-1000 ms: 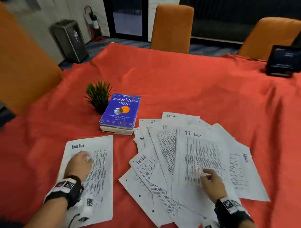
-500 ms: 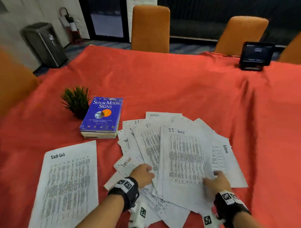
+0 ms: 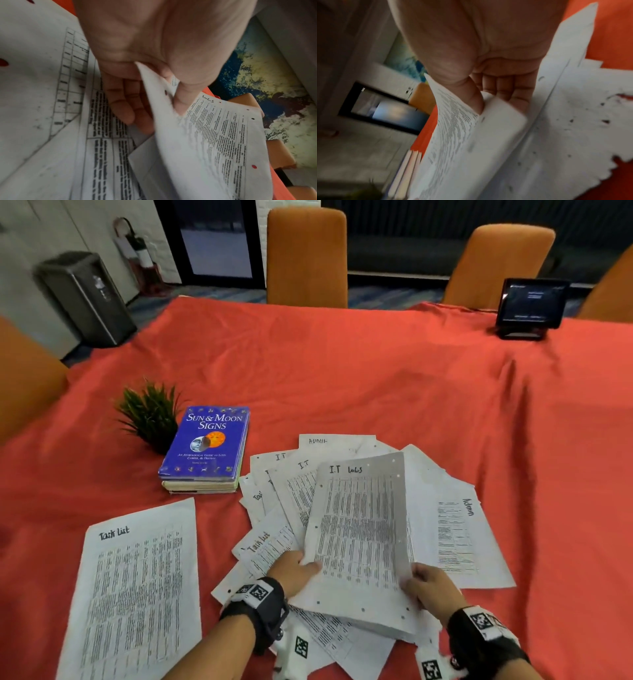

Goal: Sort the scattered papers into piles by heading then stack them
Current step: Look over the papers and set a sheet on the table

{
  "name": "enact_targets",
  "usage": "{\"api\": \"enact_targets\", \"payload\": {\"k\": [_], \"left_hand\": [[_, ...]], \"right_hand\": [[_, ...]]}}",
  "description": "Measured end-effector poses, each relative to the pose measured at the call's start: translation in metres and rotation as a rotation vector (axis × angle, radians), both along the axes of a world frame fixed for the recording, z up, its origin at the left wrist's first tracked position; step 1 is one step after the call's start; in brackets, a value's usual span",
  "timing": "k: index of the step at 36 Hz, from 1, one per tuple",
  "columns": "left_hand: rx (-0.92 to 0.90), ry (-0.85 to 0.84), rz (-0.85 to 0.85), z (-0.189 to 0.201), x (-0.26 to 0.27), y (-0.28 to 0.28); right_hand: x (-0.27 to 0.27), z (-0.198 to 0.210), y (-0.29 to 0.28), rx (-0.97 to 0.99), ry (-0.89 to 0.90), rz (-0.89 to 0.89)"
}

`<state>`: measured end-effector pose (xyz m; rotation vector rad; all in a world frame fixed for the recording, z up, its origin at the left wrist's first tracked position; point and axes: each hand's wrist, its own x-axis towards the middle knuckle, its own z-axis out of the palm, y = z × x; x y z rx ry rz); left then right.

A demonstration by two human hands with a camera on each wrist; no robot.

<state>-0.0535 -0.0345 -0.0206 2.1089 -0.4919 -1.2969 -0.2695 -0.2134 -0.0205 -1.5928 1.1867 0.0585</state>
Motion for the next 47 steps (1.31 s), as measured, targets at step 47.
{"api": "enact_targets", "payload": {"k": [47], "left_hand": [[-0.34,0.181,0.658,0.01,0.037,0.029]], "right_hand": [[0.048,0.036,0.006,0.243,-0.255,0.055]]}}
